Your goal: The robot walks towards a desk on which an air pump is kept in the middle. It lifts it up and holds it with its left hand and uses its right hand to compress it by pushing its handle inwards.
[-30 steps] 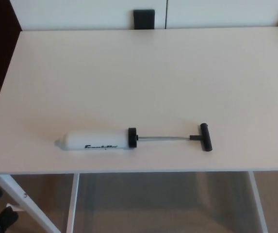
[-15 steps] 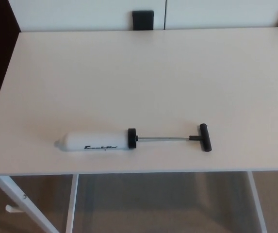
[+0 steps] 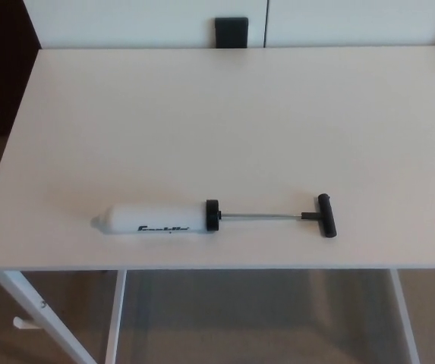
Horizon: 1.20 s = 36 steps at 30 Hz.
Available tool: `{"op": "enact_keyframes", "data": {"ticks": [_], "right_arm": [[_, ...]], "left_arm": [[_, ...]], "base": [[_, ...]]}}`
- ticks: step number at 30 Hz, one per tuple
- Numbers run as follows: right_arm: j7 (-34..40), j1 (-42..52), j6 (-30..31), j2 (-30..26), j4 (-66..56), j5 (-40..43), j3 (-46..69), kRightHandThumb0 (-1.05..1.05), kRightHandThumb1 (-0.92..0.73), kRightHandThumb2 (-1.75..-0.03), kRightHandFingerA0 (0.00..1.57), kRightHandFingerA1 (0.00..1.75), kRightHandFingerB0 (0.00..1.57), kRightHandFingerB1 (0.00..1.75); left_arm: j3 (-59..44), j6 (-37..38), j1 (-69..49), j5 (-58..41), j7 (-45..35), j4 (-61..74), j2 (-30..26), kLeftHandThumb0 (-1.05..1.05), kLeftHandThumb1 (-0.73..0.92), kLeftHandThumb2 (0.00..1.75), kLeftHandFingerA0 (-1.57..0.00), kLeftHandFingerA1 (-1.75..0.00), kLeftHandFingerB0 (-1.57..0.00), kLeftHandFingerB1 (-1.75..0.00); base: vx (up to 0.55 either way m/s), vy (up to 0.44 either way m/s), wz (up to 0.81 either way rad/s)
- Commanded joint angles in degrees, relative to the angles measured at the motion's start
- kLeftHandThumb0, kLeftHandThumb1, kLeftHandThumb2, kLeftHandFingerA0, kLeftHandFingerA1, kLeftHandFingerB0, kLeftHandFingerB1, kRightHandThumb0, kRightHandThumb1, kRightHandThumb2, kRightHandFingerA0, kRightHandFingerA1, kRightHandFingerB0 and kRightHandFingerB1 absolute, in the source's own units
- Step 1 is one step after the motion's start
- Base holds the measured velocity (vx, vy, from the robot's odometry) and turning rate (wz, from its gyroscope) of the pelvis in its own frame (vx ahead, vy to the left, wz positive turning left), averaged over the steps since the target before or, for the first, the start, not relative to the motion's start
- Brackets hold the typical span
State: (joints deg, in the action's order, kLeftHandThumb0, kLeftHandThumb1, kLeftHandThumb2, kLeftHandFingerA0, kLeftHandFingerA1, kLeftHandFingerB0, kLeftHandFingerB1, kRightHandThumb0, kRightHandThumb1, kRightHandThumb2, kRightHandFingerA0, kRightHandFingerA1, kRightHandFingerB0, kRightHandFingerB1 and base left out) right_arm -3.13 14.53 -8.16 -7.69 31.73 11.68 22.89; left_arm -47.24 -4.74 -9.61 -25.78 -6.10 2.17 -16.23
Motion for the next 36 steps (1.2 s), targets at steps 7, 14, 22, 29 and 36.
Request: {"op": "enact_keyframes", "data": {"ticks": [7, 14, 22, 29, 36], "right_arm": [[-0.12, -1.49, 2.30, -3.09, -0.23, -0.38, 0.21, -0.32, -0.60, -0.59, 0.91, 0.57, 0.53, 0.43], [0.09, -2.04, 3.00, -2.33, -0.06, -0.92, -0.72, -0.34, -0.59, -0.58, 0.91, 0.56, 0.54, 0.42], [-1.86, -0.15, 3.06, -1.97, -1.96, -0.29, -1.13, -0.30, -0.64, -0.59, 0.86, 0.63, 0.52, 0.42], [-1.91, 1.16, 1.18, -2.01, -1.07, -1.35, -1.59, -0.29, -0.67, -0.60, 0.87, 0.60, 0.55, 0.43], [-2.00, 0.69, 1.04, -2.57, -0.65, -1.99, -2.12, -0.30, -0.64, -0.59, 0.86, 0.57, 0.53, 0.42]], "left_arm": [[41.32, -11.33, 39.55, 25.39, -13.91, 21.07, -26.45, -0.34, 0.46, 0.60, -0.27, -0.36, -0.23, -0.33], [57.45, -10.60, 46.39, 35.62, -20.93, 14.89, -22.88, -0.33, 0.45, 0.60, -0.25, -0.36, -0.19, -0.33], [73.96, -4.19, 50.46, 51.24, -23.01, 0.01, -15.90, -0.46, 0.42, 0.64, -0.19, -0.37, -0.12, -0.33], [83.42, -2.52, 48.40, 56.31, -21.37, -7.56, -14.00, -0.47, 0.41, 0.63, -0.15, -0.35, -0.09, -0.32], [86.84, -3.64, 51.08, 57.49, -20.11, -14.14, -14.18, -0.46, 0.47, 0.59, -0.09, -0.30, -0.10, -0.25]], "base": [[0.00, 0.003, 0.01], [0.00, 0.000, 0.00], [0.00, 0.000, 0.00], [0.00, 0.000, 0.00], [0.00, 0.000, 0.00]]}}
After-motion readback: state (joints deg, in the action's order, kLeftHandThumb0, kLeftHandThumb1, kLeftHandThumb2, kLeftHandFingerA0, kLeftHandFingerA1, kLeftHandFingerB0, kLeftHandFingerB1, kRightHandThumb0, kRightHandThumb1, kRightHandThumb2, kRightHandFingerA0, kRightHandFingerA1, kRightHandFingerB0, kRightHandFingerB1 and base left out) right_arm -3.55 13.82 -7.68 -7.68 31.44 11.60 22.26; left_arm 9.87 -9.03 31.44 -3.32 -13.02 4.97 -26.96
